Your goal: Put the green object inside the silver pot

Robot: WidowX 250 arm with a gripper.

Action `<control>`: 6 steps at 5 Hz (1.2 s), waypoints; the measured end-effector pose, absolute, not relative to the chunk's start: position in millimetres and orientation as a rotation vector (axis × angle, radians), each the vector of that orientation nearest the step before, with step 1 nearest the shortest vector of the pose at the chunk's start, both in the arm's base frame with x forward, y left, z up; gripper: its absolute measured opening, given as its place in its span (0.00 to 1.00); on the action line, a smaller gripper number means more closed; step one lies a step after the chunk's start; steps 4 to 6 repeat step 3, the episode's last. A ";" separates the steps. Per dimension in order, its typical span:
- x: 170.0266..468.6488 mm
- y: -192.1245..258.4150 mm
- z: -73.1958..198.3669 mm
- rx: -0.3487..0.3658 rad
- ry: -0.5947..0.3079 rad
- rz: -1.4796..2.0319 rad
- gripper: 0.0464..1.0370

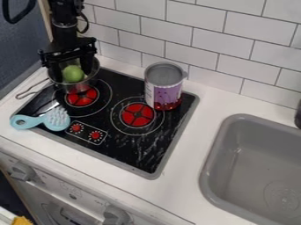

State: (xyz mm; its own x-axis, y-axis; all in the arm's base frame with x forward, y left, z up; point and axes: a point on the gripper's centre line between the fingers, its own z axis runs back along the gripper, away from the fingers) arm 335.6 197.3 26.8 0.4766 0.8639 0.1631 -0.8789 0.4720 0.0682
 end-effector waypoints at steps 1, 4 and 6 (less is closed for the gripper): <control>338.2 191.9 45.2 0.108 -0.135 1.073 0.96; 345.8 185.1 96.0 0.039 -0.256 1.051 0.96; 345.8 185.1 96.0 0.039 -0.256 1.051 0.96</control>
